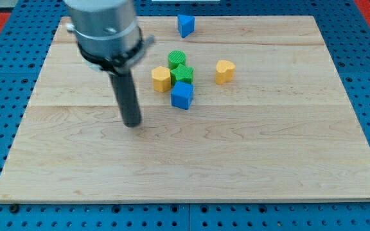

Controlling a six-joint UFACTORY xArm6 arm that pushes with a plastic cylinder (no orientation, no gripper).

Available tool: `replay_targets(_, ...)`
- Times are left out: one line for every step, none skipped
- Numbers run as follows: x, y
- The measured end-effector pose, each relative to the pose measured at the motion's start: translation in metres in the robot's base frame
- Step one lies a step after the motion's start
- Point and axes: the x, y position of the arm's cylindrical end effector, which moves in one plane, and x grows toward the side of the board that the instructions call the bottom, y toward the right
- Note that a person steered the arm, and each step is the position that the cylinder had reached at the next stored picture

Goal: Push the blue cube bit up

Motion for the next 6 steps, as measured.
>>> replay_targets(-0.007, 0.041)
replay_targets(-0.031, 0.06)
replay_targets(-0.043, 0.064)
replay_targets(-0.044, 0.086)
replay_targets(-0.05, 0.087)
replay_targets(-0.032, 0.077)
